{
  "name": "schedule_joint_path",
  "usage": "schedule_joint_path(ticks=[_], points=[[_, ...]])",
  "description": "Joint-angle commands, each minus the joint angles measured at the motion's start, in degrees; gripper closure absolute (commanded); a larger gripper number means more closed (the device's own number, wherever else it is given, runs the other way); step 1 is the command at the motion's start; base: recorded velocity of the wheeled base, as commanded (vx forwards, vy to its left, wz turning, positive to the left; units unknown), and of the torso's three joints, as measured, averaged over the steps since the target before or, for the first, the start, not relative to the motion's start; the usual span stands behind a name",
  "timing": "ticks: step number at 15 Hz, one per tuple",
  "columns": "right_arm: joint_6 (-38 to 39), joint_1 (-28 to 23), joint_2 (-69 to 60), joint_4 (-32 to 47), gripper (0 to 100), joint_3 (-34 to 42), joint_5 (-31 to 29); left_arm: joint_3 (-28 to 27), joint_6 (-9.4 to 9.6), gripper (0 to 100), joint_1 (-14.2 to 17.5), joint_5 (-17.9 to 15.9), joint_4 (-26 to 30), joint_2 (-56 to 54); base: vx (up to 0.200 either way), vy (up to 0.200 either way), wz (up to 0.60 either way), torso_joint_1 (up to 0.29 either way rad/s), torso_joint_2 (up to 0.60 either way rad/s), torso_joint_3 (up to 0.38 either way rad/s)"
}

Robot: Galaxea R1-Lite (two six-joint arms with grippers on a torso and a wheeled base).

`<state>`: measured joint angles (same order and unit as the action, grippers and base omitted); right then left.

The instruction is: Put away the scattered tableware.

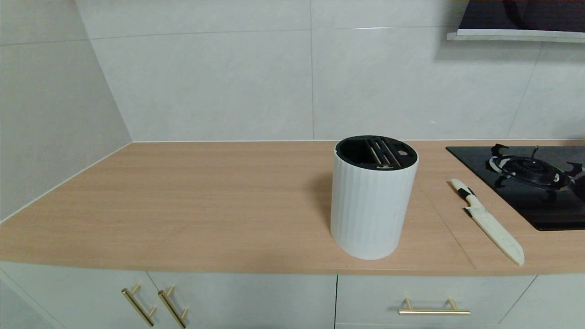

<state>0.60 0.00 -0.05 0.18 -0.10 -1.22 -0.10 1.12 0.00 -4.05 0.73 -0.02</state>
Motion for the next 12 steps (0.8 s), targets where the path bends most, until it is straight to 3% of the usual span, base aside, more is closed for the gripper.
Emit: schedule_joint_path(ticks=[1, 12], points=[[0.02, 0.00, 0.05, -0.01, 0, 0.01, -0.01, 0.01, 0.02, 0, 0.00, 0.00, -0.03, 0.02, 0.000, 0.000, 0.00, 0.232, -0.52, -0.286], [-0.07, 0.00, 0.05, -0.01, 0, 0.01, -0.01, 0.01, 0.02, 0, 0.00, 0.00, -0.03, 0.02, 0.000, 0.000, 0.00, 0.266, -0.57, -0.304]])
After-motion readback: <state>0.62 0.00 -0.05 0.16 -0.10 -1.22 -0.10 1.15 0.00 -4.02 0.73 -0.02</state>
